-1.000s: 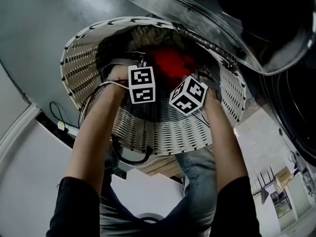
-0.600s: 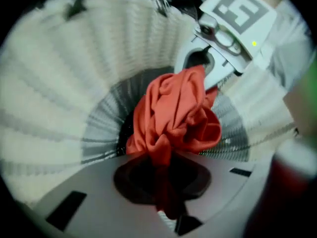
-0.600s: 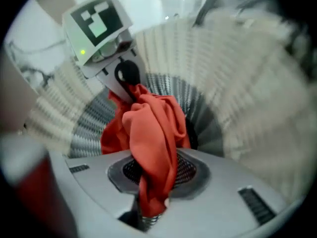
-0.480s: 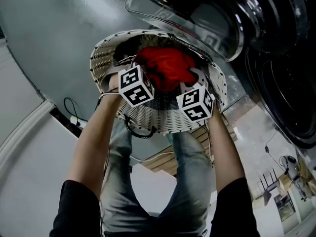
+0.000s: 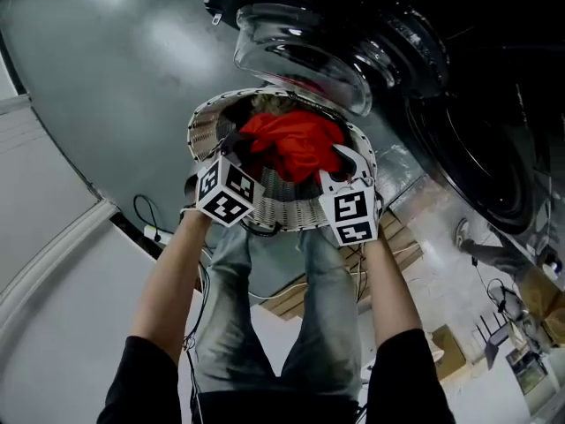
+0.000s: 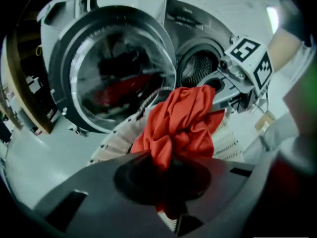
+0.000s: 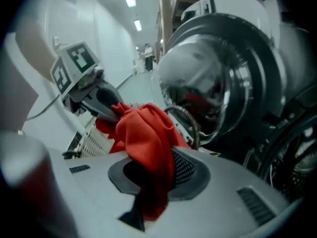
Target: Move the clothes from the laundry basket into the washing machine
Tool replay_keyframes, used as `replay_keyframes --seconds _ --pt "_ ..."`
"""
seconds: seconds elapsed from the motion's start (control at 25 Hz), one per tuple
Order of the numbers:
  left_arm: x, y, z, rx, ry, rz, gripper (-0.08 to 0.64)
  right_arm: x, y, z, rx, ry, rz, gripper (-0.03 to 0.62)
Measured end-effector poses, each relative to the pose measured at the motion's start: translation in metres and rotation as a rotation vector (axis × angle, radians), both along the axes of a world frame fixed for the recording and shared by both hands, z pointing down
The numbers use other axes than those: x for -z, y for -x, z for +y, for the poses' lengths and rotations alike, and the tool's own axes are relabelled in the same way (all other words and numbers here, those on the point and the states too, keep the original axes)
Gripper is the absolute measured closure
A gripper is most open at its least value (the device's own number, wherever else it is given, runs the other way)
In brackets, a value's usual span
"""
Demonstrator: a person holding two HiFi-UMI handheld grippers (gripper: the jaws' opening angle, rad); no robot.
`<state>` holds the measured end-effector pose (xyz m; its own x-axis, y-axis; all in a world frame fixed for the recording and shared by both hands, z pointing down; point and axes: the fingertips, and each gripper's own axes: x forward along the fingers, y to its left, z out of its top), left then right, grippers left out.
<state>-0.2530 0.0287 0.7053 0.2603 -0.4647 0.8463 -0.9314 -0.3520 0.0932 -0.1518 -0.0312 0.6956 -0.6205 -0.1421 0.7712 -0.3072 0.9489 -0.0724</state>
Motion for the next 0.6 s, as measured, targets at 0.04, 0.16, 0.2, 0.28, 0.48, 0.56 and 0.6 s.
replay_keyframes --seconds 0.04,0.16,0.2,0.28,0.48,0.56,0.6 --pt "0.013 -0.001 -0.001 0.016 -0.018 0.007 0.499 0.014 0.0 -0.002 -0.023 -0.004 -0.021 0.508" --pt "0.053 -0.002 -0.007 0.042 -0.072 0.019 0.499 0.054 0.0 -0.008 -0.08 -0.027 -0.073 0.508" --pt "0.066 -0.002 -0.009 0.048 -0.088 0.026 0.499 0.068 -0.001 -0.009 -0.096 -0.035 -0.09 0.508" --pt "0.094 -0.004 -0.013 0.055 -0.116 0.042 0.499 0.097 -0.004 -0.013 -0.131 -0.046 -0.125 0.509" --pt "0.171 -0.013 -0.021 0.073 -0.195 0.05 0.499 0.168 -0.021 -0.02 -0.233 -0.071 -0.188 0.509" --pt "0.201 -0.013 -0.029 0.077 -0.241 0.048 0.499 0.197 -0.024 -0.026 -0.262 -0.099 -0.217 0.509" --pt "0.215 -0.013 -0.033 0.076 -0.263 0.047 0.499 0.21 -0.025 -0.03 -0.273 -0.115 -0.232 0.509"
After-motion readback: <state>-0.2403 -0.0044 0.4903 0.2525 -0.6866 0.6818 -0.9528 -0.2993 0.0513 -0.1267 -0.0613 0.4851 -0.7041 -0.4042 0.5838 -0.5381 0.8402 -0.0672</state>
